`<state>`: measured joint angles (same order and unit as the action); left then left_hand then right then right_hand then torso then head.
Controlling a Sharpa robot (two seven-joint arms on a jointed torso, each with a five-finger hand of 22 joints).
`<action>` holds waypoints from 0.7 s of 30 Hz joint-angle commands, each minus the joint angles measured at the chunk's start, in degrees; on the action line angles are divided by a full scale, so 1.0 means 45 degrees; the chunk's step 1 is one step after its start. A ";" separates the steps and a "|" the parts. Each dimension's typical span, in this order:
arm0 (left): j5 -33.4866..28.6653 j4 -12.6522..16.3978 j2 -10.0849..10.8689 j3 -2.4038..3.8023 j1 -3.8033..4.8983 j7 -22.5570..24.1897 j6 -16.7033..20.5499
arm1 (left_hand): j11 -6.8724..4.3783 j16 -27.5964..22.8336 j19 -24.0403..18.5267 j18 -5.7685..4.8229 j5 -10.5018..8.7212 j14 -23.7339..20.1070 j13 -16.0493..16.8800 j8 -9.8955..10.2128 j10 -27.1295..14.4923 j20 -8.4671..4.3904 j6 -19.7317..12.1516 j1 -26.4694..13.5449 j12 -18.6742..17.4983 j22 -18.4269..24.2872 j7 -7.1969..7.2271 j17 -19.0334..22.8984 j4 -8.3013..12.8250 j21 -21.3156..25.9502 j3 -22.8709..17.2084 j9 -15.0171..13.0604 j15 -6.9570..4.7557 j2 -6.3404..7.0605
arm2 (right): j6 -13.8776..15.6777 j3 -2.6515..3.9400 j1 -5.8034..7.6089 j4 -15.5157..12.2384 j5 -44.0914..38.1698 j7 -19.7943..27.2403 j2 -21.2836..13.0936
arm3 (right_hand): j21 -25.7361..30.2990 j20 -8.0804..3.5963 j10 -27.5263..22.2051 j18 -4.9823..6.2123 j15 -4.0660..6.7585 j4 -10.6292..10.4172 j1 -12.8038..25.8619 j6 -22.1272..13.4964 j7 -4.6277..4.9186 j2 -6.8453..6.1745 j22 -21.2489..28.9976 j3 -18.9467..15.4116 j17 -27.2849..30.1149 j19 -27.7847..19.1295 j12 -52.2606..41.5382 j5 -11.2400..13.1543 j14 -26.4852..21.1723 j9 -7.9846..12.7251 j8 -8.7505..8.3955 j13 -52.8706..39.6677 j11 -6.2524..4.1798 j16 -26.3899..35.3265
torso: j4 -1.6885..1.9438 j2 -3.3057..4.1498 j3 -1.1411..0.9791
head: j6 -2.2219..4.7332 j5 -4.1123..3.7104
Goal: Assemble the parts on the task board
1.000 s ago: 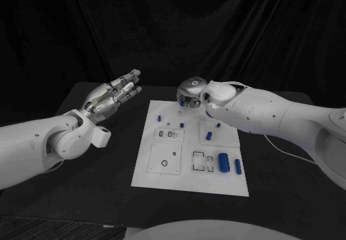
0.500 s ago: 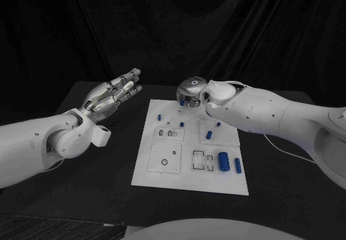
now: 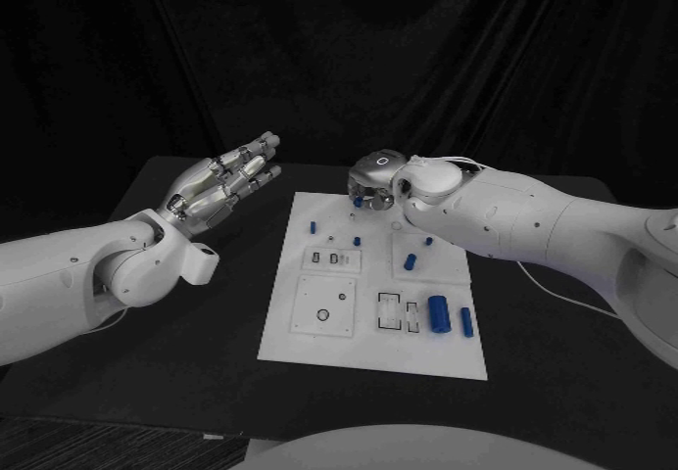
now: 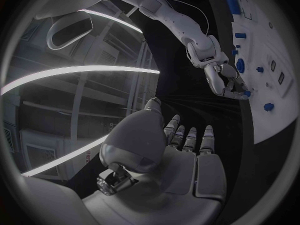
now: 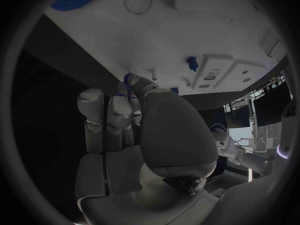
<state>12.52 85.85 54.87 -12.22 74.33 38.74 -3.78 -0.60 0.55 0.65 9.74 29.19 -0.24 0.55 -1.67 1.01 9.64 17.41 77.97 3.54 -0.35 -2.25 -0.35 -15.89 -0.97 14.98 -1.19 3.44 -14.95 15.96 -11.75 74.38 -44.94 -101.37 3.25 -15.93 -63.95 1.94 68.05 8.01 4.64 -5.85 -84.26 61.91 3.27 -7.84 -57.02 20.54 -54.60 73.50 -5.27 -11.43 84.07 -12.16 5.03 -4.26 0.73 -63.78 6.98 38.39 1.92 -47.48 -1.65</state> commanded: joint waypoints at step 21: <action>0.0013 -0.0049 -0.0040 0.0012 0.0024 0.0127 -0.0284 | 0.0111 -0.0121 -0.0053 0.0022 0.0370 0.0053 0.0073 -0.0150 -0.0060 0.0048 -0.0064 0.0241 0.0168 -0.0014 0.0023 0.0077 -0.0127 0.0121 -0.0543 -0.0198 0.0135 0.0049 | 0.0317 0.0001 -0.0021 -0.0077 -0.0031 -0.0549 -0.0241 | 0.0941 0.0376 -0.4847 0.0004 -0.0417 0.0023 0.0424 -0.8710 -0.1848 0.0010 0.0375 -0.1276 0.1241 -0.1064 0.0319 0.0443 -0.1088 0.2124 -0.0586 0.0024 0.0370 0.0739 | -0.0002 -0.0016 0.0004 | -0.0006 0.0035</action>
<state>12.52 85.66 54.78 -12.22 74.33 38.64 -4.19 -0.60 0.54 0.65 9.74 29.84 -0.18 0.59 -1.67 1.01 9.65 17.40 77.97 3.54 -0.36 -2.25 -0.35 -15.89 -0.97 14.98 -1.19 3.50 -14.94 14.84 -11.76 74.37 -45.05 -101.35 2.10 -16.70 -60.88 3.38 46.17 8.03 2.91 -5.54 -82.10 22.40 -5.17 -8.51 -55.88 16.88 -49.78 69.37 -3.98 -10.32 79.87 -3.10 2.99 -4.15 2.36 -61.40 6.98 38.33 1.93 -47.73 -1.49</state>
